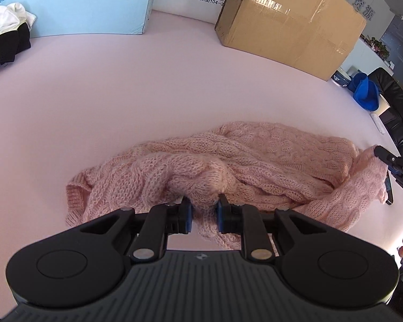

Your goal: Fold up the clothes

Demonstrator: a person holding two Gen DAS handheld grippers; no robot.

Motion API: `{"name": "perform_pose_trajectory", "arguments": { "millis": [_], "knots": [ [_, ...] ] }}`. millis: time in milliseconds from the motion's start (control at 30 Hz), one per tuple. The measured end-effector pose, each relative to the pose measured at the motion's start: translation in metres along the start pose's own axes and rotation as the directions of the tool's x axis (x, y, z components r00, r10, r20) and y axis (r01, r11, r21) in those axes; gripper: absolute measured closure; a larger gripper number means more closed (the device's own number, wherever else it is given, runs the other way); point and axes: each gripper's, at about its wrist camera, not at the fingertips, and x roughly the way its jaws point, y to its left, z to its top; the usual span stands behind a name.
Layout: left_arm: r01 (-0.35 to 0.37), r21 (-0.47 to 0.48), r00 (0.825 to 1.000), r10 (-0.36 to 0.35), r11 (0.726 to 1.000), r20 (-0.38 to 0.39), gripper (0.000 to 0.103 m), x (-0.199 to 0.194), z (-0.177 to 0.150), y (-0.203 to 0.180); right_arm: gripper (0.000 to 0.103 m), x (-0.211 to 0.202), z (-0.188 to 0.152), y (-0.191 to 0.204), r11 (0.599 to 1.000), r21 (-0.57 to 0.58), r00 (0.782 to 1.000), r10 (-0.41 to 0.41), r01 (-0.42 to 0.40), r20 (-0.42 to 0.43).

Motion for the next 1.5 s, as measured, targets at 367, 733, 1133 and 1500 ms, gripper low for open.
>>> {"name": "perform_pose_trajectory", "arguments": {
  "millis": [367,733,1133,1500],
  "knots": [
    [0.002,-0.053,1.0,-0.004,0.999,-0.03,0.086,0.019,0.038,0.003,0.091,0.045,0.008,-0.017,0.998,0.026,0.997,-0.047,0.049,-0.069],
    [0.025,-0.106,0.999,-0.029,0.994,-0.039,0.079,0.042,0.068,0.01,0.064,0.069,0.008,-0.026,0.998,0.045,0.995,-0.048,0.052,-0.083],
    [0.049,-0.082,0.992,-0.039,0.995,0.122,0.046,-0.008,0.079,0.023,0.012,0.045,0.012,-0.004,0.986,-0.133,0.994,0.107,-0.101,0.037],
    [-0.115,0.205,0.95,0.047,0.972,0.309,0.034,-0.034,0.056,0.028,0.006,0.003,0.006,0.007,0.926,-0.373,0.984,0.114,-0.056,0.135]
  ]
}}
